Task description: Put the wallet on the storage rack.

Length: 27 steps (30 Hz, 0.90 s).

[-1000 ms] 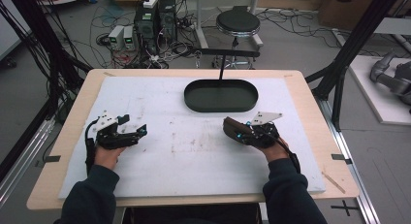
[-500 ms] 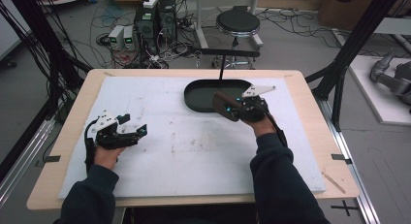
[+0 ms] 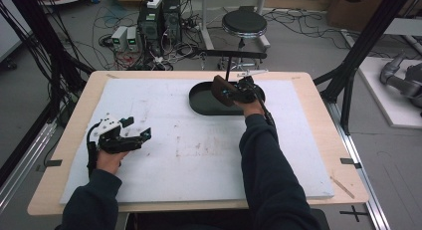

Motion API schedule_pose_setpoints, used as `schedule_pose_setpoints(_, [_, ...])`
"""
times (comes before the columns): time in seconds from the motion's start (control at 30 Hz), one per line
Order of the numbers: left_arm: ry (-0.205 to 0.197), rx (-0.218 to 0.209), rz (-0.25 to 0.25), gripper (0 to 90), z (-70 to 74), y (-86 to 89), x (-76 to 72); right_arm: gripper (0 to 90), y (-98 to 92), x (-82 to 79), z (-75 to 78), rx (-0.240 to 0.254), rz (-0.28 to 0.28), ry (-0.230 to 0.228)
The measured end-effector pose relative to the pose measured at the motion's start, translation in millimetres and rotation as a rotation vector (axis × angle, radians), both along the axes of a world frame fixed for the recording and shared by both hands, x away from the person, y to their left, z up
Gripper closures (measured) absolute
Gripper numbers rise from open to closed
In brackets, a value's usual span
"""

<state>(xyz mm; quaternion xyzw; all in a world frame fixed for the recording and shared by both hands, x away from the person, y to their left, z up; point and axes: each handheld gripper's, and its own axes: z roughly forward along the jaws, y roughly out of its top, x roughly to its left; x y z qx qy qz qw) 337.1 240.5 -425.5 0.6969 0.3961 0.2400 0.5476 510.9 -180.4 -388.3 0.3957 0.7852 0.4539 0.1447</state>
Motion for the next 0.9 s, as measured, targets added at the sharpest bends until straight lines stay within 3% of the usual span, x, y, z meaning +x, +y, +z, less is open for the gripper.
schedule_pose_setpoints(0.07, [0.0, 0.0, 0.0, 15.3, -0.2, 0.1, 0.1, 64.2, 3.1, 5.8, -6.1, 0.012, -0.026, -0.002])
schedule_pose_setpoints(0.23, [0.003, 0.007, -0.003, 15.3, -0.8, 0.3, 0.6, 63.9, 5.7, 17.2, -23.8, 0.068, -0.058, 0.093])
schedule_pose_setpoints(0.3, [0.004, 0.002, -0.003, 15.3, -1.2, -0.5, 0.6, 62.5, 6.0, 18.8, -29.0, 0.051, -0.077, 0.116])
schedule_pose_setpoints(0.33, [0.005, 0.003, -0.004, 15.3, -1.2, -0.7, 0.6, 61.4, 6.2, 18.6, -30.3, 0.023, -0.097, 0.11])
schedule_pose_setpoints(0.4, [0.005, 0.004, -0.004, 15.3, -1.2, -0.8, 0.5, 59.1, 4.1, 18.8, -29.9, 0.026, -0.117, 0.101])
schedule_pose_setpoints(0.47, [0.005, 0.009, -0.006, 15.3, -1.1, -0.7, 0.5, 53.6, 2.2, 18.0, -26.8, -0.007, -0.145, 0.071])
schedule_pose_setpoints(0.6, [0.005, 0.013, -0.008, 15.3, -1.2, -1.6, 0.5, 41.6, -7.2, 15.3, -20.5, -0.026, -0.213, 0.051])
schedule_pose_setpoints(0.67, [0.006, 0.018, -0.009, 15.3, -1.2, -2.0, 0.4, 41.3, -12.9, 12.8, -18.6, -0.032, -0.237, 0.043])
schedule_pose_setpoints(0.73, [0.005, 0.016, -0.009, 15.3, -1.2, -2.5, 0.2, 40.9, -17.5, 11.5, -16.5, -0.038, -0.235, 0.052])
schedule_pose_setpoints(0.9, [0.005, 0.013, -0.011, 15.3, -1.1, -1.8, 0.3, 38.9, -26.7, 2.6, -2.3, -0.082, -0.205, 0.026])
